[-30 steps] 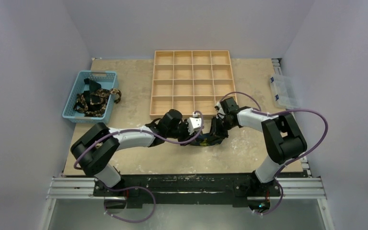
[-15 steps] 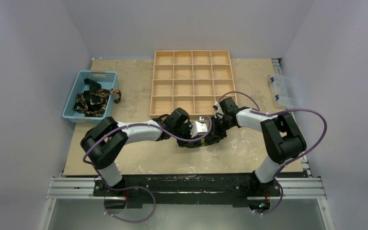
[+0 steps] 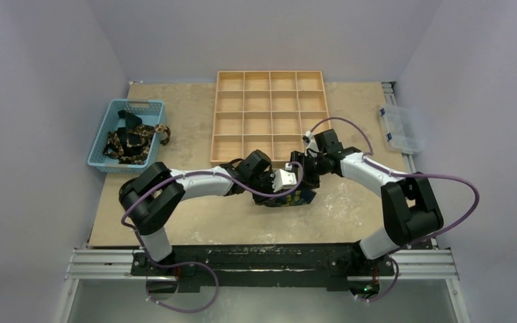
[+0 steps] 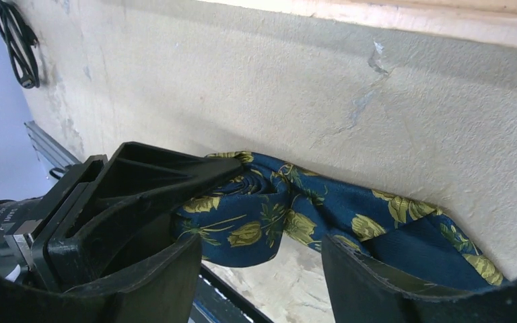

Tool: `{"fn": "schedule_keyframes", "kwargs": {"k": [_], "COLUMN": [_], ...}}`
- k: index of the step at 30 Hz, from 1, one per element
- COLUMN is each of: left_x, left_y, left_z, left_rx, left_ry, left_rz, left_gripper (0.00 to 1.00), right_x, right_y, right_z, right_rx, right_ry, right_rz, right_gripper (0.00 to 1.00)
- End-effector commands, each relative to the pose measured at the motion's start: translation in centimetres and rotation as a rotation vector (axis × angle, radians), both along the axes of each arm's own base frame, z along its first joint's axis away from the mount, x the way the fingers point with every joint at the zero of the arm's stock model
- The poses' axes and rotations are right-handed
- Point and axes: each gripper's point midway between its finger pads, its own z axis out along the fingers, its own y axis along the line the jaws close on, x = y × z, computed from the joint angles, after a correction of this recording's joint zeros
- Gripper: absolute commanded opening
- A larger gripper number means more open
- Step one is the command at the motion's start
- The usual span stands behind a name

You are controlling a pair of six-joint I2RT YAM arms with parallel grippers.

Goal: Roll the ties
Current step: Roll the tie at the center of the board.

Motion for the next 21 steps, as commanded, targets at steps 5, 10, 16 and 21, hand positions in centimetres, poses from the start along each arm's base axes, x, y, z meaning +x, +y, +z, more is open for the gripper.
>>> {"fn": "schedule_keyframes", "kwargs": {"k": [5,10,16,21], "left_x": [-2.0,-2.1,-1.8,-1.2], "left_y": [3.2,3.0,3.3,2.5], "left_z": [-3.4,-3.3,-3.4,-2.0], "left_rx": [0.143,0.119,0.082,-0.076], "left_ry": [0.092,0.096,0.089,0.061], "left_rz": [0.057,0.070,0.107,0.120], "left_gripper": [0.18,0.18,0.22,0.40], "right_x": [-1.8,-1.6,-2.7,-3.6], "right_y": [3.6,4.1,2.9,0.8], "right_z": [1.3,0.4,-2.0,-5.2], "right_rx": [0.172,0.206,0.132,-0.009], "right_ry": [0.043,0.057,0.089,0.111], "right_rz": [0.074,0.050,0.052,0.048], "right_gripper": [0.64,0.52,0.09,0.00]}}
